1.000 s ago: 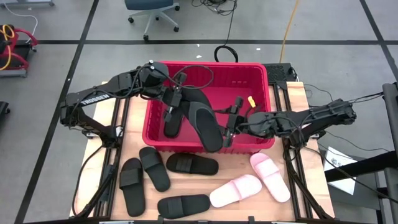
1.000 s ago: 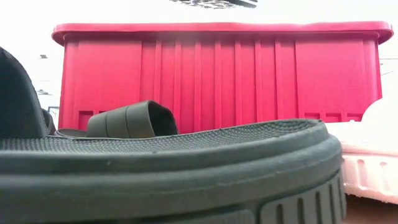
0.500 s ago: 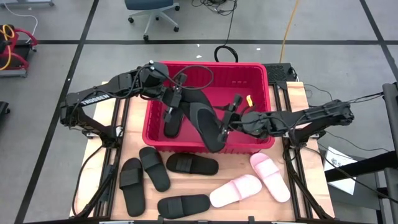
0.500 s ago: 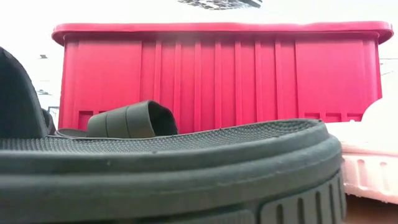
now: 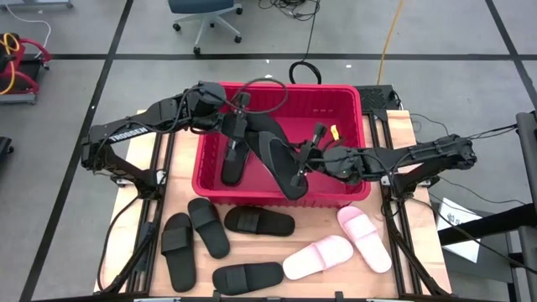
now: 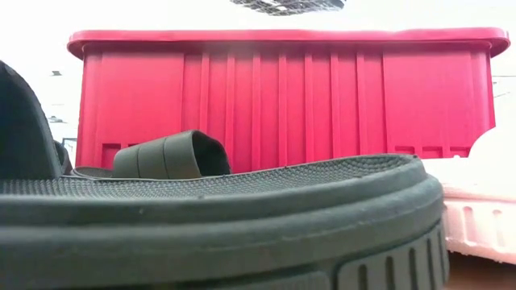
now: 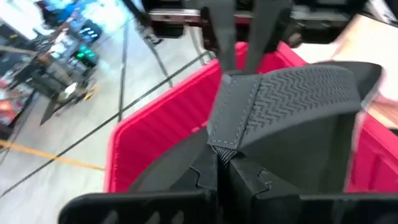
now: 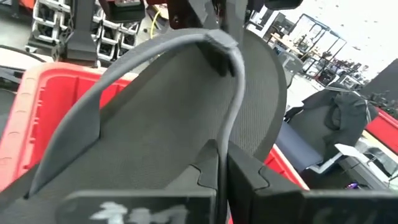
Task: Pick and place slides into bin
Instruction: Put the black slipper into the red bin
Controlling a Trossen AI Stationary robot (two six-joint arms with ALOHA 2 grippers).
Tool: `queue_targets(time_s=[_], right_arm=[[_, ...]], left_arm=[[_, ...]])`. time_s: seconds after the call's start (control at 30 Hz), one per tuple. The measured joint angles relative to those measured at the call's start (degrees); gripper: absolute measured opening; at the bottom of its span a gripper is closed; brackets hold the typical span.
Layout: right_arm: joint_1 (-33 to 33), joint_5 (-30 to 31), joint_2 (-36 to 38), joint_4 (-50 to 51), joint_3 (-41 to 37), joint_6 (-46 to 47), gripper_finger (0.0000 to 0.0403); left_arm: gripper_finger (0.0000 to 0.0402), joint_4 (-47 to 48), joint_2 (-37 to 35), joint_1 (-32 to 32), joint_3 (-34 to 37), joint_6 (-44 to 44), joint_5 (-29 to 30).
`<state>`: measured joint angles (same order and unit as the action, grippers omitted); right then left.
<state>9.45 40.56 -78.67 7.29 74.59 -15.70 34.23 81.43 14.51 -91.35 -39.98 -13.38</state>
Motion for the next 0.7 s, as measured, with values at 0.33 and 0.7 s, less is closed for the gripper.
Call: queue_targets(time_s=[0.33, 0.7], right_arm=[[-2.8, 0.1, 0.0, -3.2, 0.0, -0.8, 0.0001], [-6.5, 6.2, 0.0, -3.3, 0.0, -2.6, 0.0001]], left_arm=[[0.0083, -1.3, 0.0, 0.0, 0.0, 4.6, 8.2], [0.0124, -1.0, 0.0, 0.0, 0.0, 13.2, 13.8]])
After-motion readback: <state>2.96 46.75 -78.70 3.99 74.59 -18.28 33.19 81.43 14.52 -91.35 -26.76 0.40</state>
